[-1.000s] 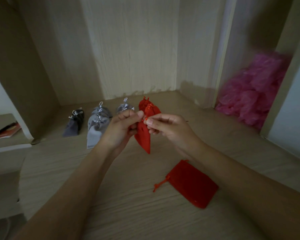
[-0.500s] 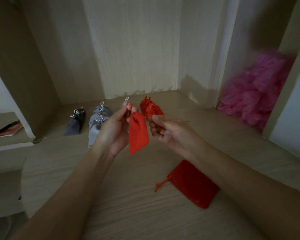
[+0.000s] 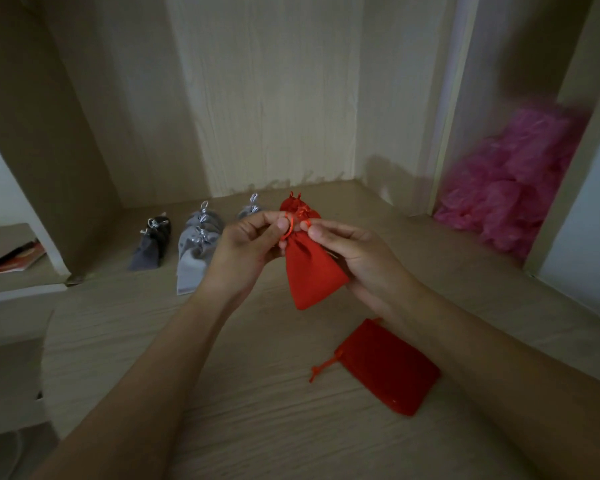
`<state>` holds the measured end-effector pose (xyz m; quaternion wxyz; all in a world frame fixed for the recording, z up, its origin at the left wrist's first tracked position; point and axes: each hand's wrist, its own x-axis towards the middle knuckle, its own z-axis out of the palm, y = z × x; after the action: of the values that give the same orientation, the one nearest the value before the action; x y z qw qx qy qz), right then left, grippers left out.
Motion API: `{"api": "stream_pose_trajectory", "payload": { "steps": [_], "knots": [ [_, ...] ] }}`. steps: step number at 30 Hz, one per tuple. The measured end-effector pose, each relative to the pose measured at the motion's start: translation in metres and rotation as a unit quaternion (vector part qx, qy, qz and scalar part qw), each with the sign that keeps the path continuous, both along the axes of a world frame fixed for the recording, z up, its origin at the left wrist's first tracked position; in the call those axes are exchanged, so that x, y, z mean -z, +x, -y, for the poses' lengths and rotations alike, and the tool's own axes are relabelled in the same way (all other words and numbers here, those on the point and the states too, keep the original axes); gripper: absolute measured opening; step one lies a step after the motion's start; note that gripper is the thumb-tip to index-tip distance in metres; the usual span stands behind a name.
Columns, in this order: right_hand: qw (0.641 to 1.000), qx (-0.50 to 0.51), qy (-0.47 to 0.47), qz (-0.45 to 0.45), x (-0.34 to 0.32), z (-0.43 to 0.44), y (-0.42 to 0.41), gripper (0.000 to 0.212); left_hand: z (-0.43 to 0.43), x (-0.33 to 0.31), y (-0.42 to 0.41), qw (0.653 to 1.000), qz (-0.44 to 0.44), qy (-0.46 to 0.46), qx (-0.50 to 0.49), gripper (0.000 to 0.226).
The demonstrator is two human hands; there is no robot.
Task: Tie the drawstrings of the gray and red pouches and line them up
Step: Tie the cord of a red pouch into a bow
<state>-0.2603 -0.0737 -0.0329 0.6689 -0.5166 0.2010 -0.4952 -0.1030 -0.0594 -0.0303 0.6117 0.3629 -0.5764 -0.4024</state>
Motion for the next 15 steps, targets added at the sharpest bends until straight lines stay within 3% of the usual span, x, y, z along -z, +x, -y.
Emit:
{"api": "stream_pose_trajectory", "payload": {
  "steps": [4,15],
  "knots": [
    [0.998,0.026,-0.042,-0.028,-0.002,0.0016,-0.0023,0.02,-0.0007,0.0013,-0.0016,0.999,-0.034,0.017,0.03,0.013],
    [0.984,0.119,-0.102,-0.087,0.0012,-0.001,0.0014,0.015,-0.0041,-0.002,-0.0011,0.997,0.06,-0.022,-0.047,0.02]
  ]
}}
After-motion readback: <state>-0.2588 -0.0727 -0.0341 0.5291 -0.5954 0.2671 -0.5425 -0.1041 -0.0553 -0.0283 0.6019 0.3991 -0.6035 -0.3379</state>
